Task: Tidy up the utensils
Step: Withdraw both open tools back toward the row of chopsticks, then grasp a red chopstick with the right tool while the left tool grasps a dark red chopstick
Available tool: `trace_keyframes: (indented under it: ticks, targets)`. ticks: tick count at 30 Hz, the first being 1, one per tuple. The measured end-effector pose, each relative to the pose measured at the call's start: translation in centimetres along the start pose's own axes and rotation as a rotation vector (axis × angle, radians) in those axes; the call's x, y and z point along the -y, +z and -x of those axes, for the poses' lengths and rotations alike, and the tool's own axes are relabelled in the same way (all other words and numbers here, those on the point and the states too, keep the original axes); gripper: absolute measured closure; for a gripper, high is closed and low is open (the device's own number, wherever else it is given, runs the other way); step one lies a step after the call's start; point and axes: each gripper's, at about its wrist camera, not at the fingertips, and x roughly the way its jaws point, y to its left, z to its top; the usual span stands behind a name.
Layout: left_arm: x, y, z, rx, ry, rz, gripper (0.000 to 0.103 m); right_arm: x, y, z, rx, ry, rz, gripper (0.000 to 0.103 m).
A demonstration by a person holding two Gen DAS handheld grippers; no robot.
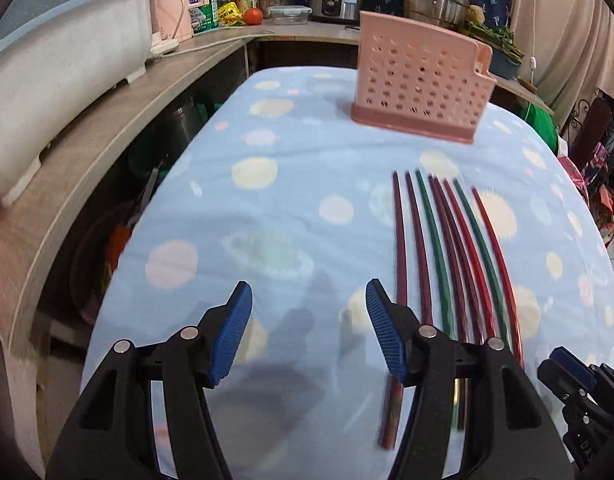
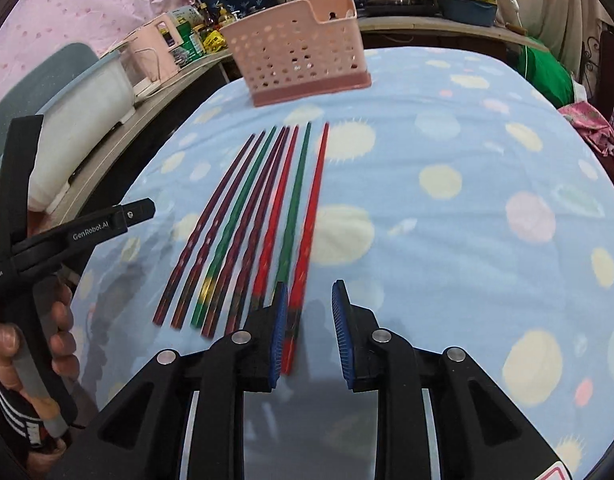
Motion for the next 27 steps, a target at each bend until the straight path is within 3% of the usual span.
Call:
trace_keyframes:
  ticks: [5,14,27]
  targets:
    - [0.2,-2.9,0.7,-0.019,-0.012,-0.017,0.047,-0.8,-2.2,0.4,-0.007,-0.032,0.030,0.079]
    - [1.0,-6.0,1.7,-0.022,-0.034,-0.063,0.047,-1.2,-3.2,0.4,0.002,-0.065,0.052,0.083]
    - [1.9,-6.4,1.3,-0.025,-0.066,-0.071,0.047,-0.6,-2.3,-0.2,0.020,-0.059,0.023,0.083]
